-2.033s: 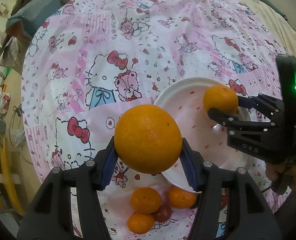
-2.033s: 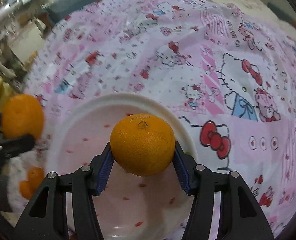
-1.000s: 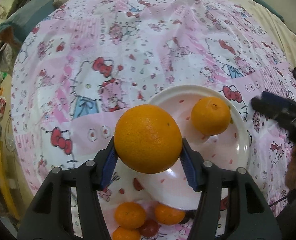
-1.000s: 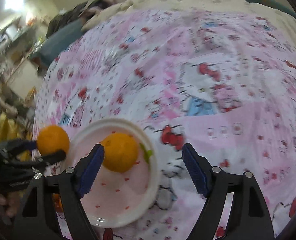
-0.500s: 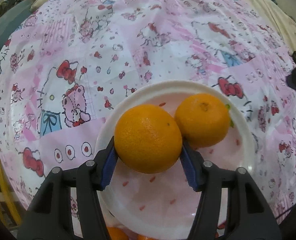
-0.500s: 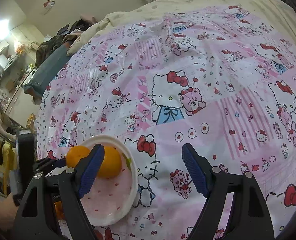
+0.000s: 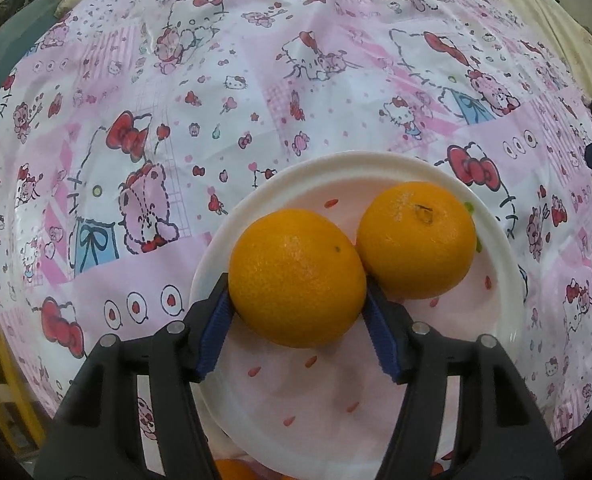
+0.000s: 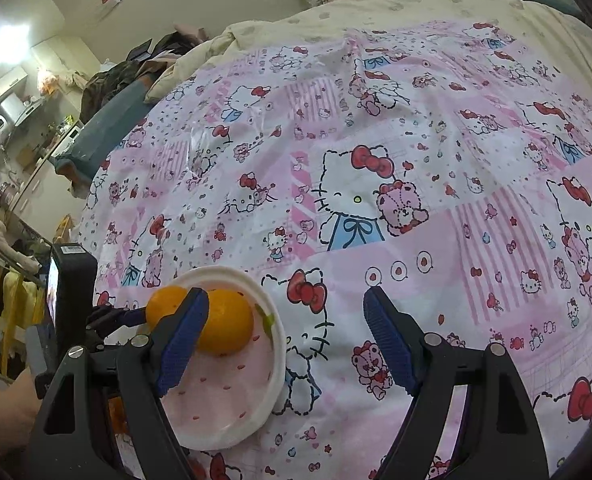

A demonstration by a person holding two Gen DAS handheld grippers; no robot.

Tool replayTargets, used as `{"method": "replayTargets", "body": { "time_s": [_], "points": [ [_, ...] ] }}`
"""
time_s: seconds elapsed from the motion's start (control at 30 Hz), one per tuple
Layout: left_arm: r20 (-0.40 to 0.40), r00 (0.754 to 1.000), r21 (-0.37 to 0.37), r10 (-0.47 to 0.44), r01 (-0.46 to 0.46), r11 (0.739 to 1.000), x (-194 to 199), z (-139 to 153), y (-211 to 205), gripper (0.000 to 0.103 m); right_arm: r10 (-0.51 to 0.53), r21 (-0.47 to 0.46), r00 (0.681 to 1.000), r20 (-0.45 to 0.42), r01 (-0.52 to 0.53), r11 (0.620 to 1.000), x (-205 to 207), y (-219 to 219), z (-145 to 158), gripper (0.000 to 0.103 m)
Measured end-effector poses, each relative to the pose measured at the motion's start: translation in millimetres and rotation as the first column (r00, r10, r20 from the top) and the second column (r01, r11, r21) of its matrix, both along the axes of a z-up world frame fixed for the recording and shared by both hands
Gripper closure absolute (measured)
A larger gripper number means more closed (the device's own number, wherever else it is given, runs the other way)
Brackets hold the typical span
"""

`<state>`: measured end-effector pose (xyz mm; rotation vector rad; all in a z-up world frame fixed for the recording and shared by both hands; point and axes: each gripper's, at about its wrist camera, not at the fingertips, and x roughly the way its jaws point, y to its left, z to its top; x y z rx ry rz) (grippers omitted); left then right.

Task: Organize fruits
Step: 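Lower the held orange onto the plate beside the other and open the left gripper, then withdraw both open grippers from the plate back over the fruit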

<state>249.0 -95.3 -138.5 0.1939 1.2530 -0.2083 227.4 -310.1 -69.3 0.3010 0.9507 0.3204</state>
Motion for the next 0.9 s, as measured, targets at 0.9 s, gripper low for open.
{"method": "replayTargets", "body": {
  "time_s": [0.9],
  "points": [
    [0.180, 0.980, -0.047, 0.081, -0.074, 0.996, -44.5, 73.7, 24.2, 0.015, 0.038, -0.013, 0.998, 0.051, -0.037, 0.999, -36.3, 16.5, 30.0, 0.021]
  ]
}}
